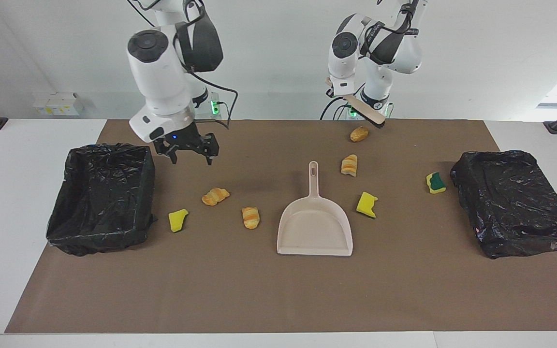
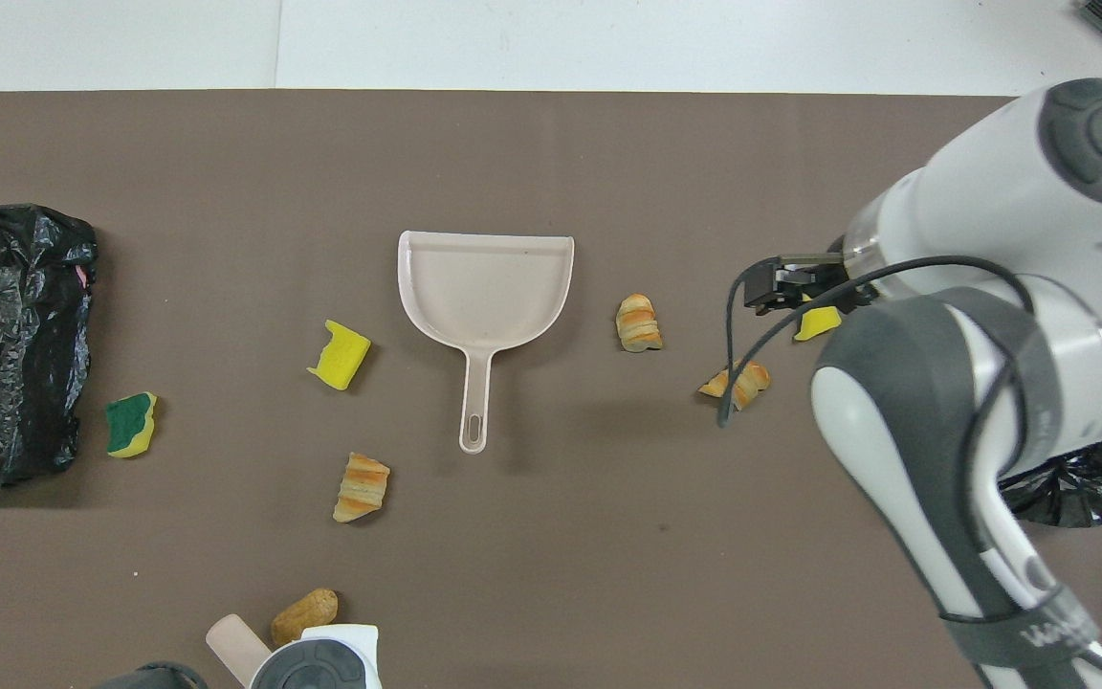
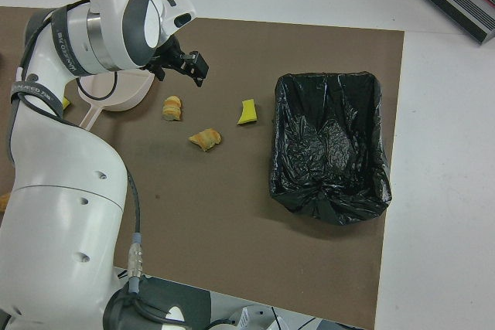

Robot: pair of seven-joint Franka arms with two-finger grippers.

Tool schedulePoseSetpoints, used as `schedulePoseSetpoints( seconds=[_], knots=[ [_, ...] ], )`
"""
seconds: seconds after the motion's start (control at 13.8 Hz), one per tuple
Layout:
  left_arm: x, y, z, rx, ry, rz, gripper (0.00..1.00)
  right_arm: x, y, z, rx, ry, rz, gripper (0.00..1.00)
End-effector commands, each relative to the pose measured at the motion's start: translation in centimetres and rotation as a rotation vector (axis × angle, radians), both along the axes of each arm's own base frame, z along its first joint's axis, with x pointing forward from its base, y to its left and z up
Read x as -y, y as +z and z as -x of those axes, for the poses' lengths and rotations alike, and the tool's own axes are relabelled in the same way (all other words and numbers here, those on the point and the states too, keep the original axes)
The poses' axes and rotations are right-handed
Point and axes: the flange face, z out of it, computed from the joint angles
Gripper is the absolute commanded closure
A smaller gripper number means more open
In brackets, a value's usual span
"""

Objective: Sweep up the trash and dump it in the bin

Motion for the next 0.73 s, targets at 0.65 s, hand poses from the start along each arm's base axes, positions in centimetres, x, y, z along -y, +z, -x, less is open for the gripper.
schedulePoseSetpoints(
  seconds=[0.65],
  knots=[
    [1.3, -3.9, -4.9, 0.142, 0.242, 0.053, 1.00, -15.9, -5.6, -0.1, 0.041, -0.111, -0.229, 0.00]
  ],
)
